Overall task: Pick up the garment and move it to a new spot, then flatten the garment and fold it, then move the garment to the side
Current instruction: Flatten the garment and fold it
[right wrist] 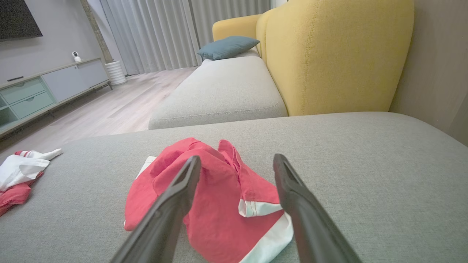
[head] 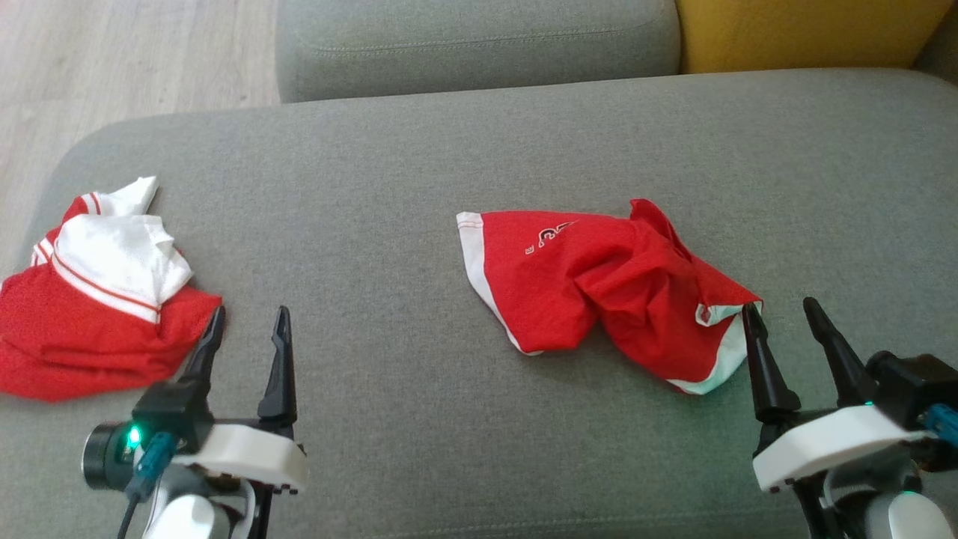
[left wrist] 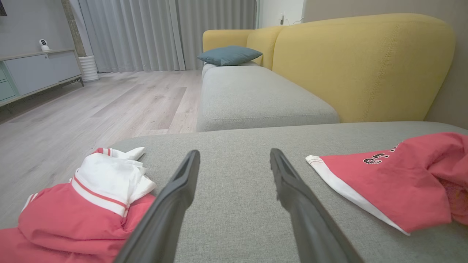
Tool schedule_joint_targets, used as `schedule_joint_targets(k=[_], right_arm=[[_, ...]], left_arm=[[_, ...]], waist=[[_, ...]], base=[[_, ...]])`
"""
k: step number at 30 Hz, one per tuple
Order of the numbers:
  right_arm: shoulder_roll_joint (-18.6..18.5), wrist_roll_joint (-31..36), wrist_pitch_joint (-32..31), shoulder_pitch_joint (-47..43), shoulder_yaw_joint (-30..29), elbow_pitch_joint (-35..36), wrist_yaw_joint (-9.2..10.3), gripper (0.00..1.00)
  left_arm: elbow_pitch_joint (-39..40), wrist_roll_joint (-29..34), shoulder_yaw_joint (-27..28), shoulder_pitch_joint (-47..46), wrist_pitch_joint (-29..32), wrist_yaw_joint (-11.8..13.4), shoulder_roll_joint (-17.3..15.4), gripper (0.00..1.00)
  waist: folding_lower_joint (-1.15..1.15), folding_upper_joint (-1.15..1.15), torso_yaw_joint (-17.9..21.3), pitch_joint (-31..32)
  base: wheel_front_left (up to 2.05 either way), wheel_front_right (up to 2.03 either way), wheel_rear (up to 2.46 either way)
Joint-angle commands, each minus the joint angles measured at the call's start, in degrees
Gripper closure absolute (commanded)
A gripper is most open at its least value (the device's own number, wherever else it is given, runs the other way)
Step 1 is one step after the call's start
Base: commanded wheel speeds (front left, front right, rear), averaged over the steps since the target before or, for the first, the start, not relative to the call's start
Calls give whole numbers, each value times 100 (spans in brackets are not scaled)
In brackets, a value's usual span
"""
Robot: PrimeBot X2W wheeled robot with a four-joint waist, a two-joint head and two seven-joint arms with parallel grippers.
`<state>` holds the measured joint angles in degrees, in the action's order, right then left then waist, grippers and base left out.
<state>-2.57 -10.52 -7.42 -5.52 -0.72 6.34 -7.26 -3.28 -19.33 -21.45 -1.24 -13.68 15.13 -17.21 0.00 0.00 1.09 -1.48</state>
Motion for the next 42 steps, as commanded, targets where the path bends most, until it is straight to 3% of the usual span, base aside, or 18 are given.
schedule_joint_targets(k=[1, 17, 36, 37, 38, 42], right_arm=[[-31, -12, -5, 157, 115, 209, -23, 0], [-31, 101, -62, 244, 87, -49, -23, 0], [-66, 541, 6, 1506, -79, -2042, -23, 0], [-83, 560, 7, 1559, -107, -2123, -23, 43], [-97, 567, 54, 1612, -137, -2162, -23, 100], [-197, 562, 191, 1750, -372, -2123, -23, 100]], left_arm=[[208, 14, 217, -191, 4, 43, -143, 0], [217, 21, 138, -298, 9, 83, -135, 0], [188, 170, -60, -993, -66, -11, 72, 0], [174, 173, -64, -1015, -71, -15, 83, 0], [159, 176, -67, -1033, -76, -19, 93, 0], [100, 181, -63, -1081, -96, -28, 125, 0]], waist=[[0, 0, -4, -3], [0, 0, -53, -153], [0, 0, -296, -1031], [0, 0, -301, -1047], [0, 0, -306, -1058], [0, 0, -305, -1072]], base=[[0, 0, 0], [0, 0, 0], [0, 0, 0], [0, 0, 0], [0, 0, 0], [0, 0, 0]])
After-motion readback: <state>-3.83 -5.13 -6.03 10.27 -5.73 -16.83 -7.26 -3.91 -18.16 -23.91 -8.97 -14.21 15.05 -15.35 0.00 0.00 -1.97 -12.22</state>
